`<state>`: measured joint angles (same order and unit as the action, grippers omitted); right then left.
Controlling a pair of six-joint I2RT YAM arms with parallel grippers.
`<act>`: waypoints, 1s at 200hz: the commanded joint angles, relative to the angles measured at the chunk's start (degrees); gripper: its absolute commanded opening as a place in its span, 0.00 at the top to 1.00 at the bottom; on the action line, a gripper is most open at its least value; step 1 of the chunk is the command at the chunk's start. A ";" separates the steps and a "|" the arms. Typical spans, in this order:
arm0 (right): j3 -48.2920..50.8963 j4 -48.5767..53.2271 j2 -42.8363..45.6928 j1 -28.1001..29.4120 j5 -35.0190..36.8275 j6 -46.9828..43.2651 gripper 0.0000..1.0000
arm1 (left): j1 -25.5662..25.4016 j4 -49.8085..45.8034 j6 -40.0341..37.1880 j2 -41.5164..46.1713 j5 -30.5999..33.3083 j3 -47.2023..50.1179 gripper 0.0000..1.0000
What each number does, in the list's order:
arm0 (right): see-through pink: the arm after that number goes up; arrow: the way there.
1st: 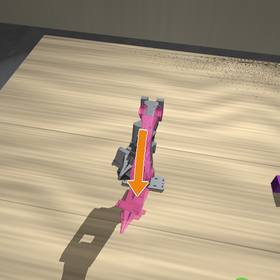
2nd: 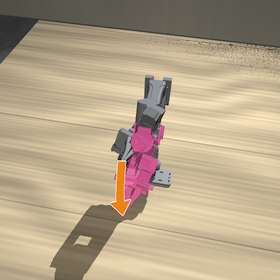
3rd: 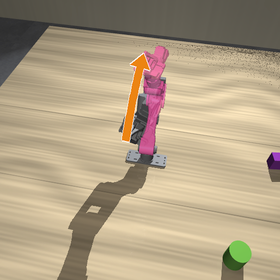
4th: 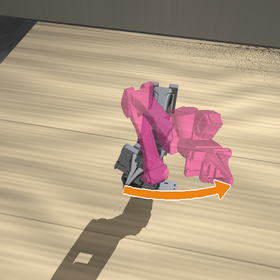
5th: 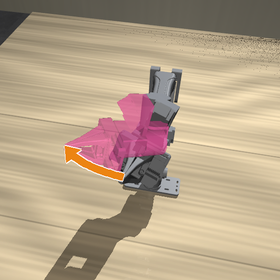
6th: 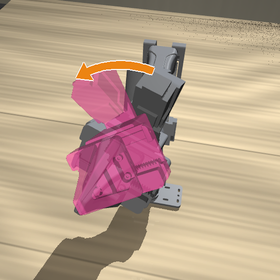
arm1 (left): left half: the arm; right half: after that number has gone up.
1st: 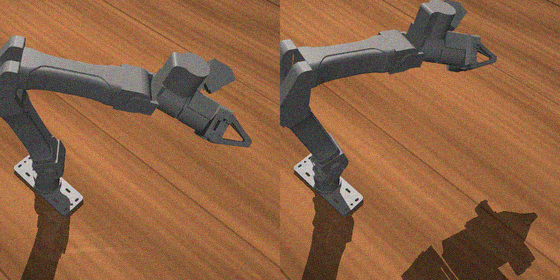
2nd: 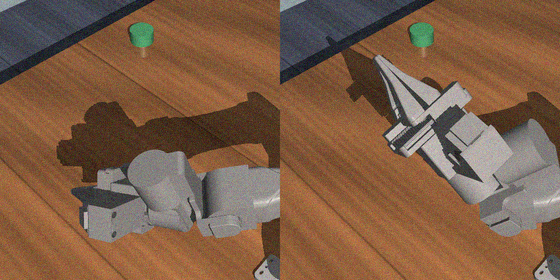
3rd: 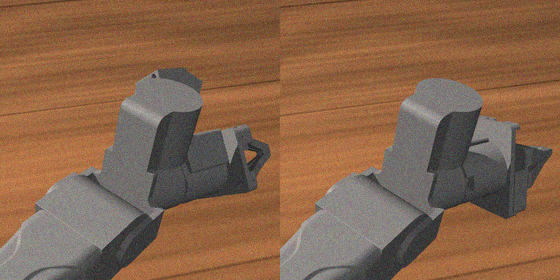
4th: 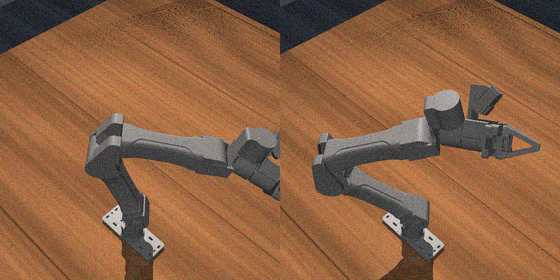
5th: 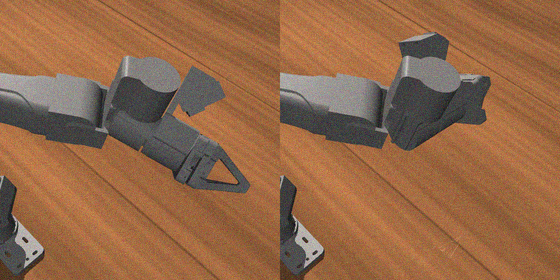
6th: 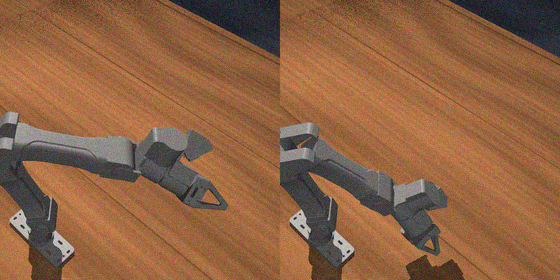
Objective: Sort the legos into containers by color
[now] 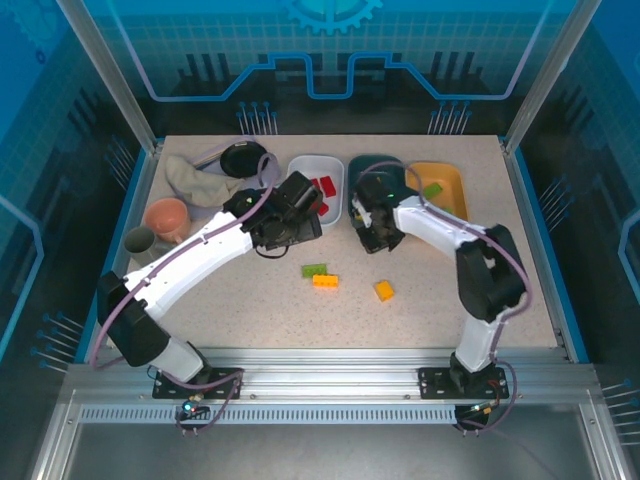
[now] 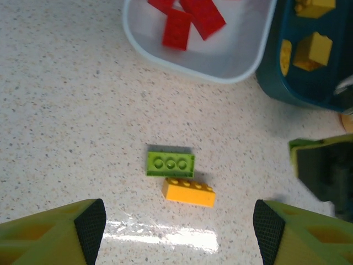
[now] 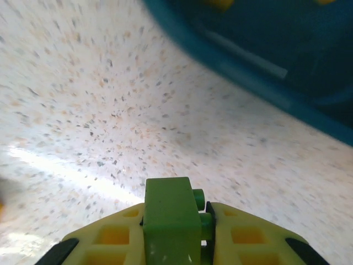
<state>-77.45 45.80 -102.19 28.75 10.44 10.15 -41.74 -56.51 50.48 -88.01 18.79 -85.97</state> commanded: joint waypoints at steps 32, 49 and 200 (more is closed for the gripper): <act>-2.57 1.69 8.14 -16.12 -8.39 5.11 0.84 | -2.30 7.42 -5.25 0.93 -1.77 1.65 0.24; -6.49 1.24 3.22 -20.69 -10.45 5.73 0.84 | -2.28 9.25 -6.13 -0.24 -3.83 1.07 0.24; -29.18 8.13 -15.14 -25.67 -7.17 4.09 0.37 | -2.85 11.92 -3.36 -10.32 -22.10 1.66 0.25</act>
<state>-107.26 52.73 -124.92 1.87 1.54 15.16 -44.12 -44.60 45.04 -94.67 3.29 -82.35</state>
